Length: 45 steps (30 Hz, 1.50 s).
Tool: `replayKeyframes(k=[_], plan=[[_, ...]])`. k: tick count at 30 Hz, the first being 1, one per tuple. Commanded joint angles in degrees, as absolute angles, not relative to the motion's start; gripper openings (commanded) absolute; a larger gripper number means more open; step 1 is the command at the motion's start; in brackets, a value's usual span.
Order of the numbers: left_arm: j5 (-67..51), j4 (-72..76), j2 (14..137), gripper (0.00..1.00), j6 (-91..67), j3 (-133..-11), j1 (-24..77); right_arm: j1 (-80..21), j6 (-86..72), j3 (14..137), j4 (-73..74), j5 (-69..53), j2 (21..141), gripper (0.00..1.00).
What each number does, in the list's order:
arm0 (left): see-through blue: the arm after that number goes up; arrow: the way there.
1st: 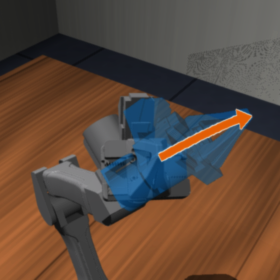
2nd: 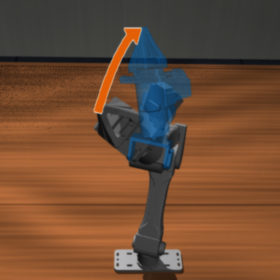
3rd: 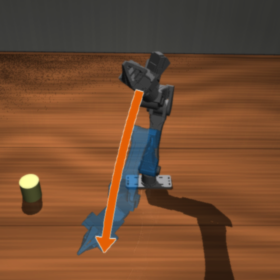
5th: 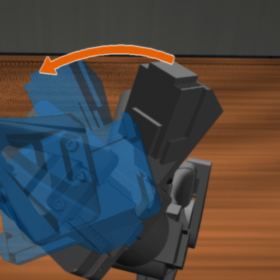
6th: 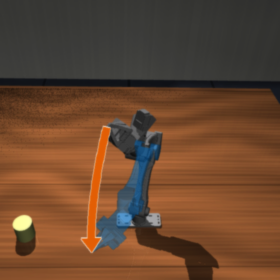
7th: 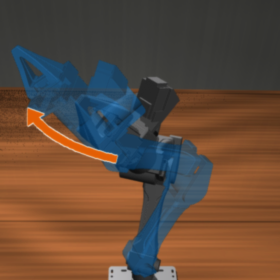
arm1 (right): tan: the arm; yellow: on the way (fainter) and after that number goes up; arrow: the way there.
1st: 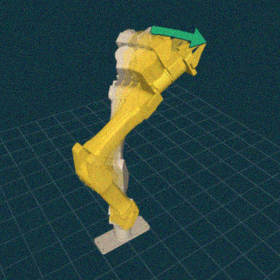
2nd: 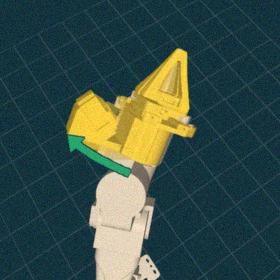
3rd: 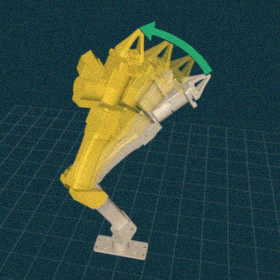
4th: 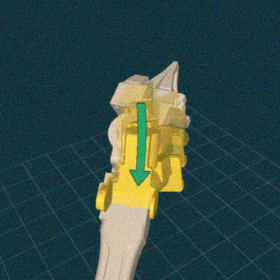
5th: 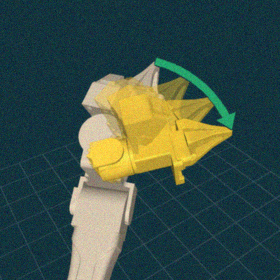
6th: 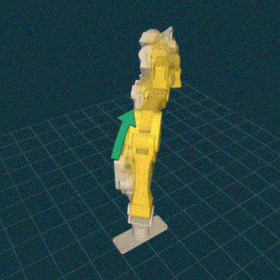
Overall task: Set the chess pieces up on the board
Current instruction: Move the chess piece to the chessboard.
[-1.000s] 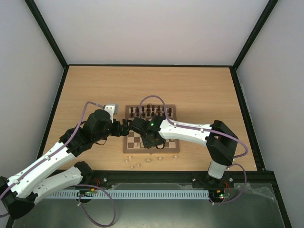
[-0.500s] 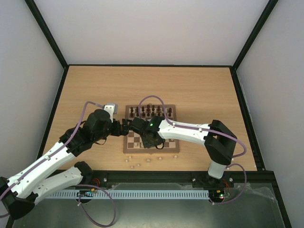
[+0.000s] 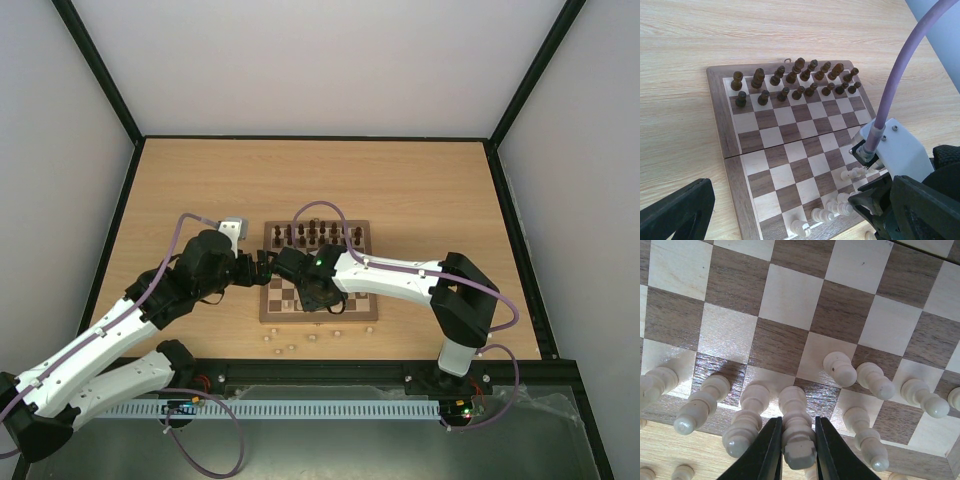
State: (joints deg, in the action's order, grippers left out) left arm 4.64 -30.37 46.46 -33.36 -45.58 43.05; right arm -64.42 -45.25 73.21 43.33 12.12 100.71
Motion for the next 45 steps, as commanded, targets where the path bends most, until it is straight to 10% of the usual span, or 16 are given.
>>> replayKeyframes(k=[1, 45], plan=[[4.0, -29.4, 46.7, 0.99, -32.6, -45.6, 42.8, -64.7, -45.8, 71.6, 46.6, 13.6, 100.7, 0.14], [4.0, -28.9, 47.7, 0.99, -32.6, -45.4, 42.8, -65.3, -46.7, 71.3, 49.2, 14.6, 98.8, 0.18]])
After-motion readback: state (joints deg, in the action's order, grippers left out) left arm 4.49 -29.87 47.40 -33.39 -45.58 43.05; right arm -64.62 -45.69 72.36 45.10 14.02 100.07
